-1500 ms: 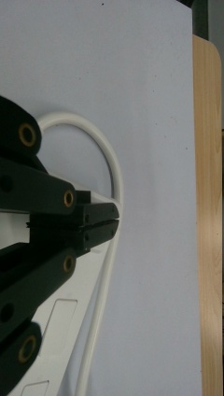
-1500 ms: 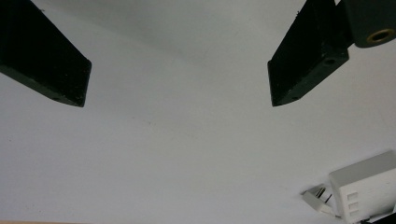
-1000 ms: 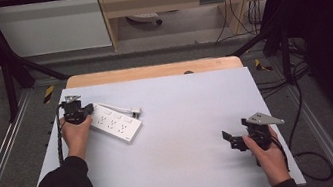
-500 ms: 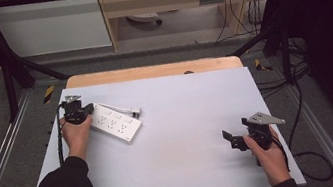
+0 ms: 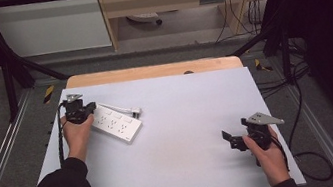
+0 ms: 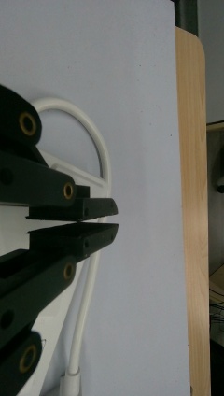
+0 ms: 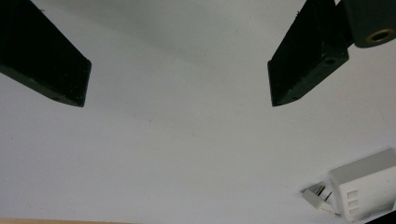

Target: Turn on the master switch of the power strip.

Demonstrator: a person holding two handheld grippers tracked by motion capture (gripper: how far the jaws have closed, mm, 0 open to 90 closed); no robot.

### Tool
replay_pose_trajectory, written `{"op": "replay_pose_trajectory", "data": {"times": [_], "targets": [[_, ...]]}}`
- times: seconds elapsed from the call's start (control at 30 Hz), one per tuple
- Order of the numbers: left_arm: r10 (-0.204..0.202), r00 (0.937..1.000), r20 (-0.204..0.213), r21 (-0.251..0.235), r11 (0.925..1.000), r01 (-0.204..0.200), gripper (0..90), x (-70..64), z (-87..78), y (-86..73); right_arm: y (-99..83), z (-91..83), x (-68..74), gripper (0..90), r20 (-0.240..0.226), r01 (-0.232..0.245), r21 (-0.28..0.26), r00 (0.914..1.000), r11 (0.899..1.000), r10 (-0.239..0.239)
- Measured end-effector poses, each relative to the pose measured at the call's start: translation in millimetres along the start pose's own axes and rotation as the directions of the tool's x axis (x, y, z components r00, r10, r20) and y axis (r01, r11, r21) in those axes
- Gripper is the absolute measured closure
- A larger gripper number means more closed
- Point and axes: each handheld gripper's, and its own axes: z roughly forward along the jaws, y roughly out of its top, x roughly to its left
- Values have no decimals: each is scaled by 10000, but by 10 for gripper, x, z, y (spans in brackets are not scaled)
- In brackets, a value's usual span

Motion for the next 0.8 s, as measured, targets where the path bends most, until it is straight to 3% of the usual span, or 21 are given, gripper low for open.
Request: {"op": "replay_pose_trajectory", "data": {"times": [0.37, 0.6, 0.8], "targets": [[128, 9997, 194, -188, 9997, -124, 635, -70, -93, 46, -1, 2, -1, 65, -1, 5, 0, 10000, 10000, -5], [-62, 9984, 571, -360, 9993, 83, 433, -101, -137, 55, -2, 6, 0, 64, -23, -13, 35, 10000, 10000, 13], [-177, 9963, 838, -487, 9986, 218, 319, -145, -173, 73, -4, 10, 4, 60, -56, -8, 48, 10000, 10000, 8]]}}
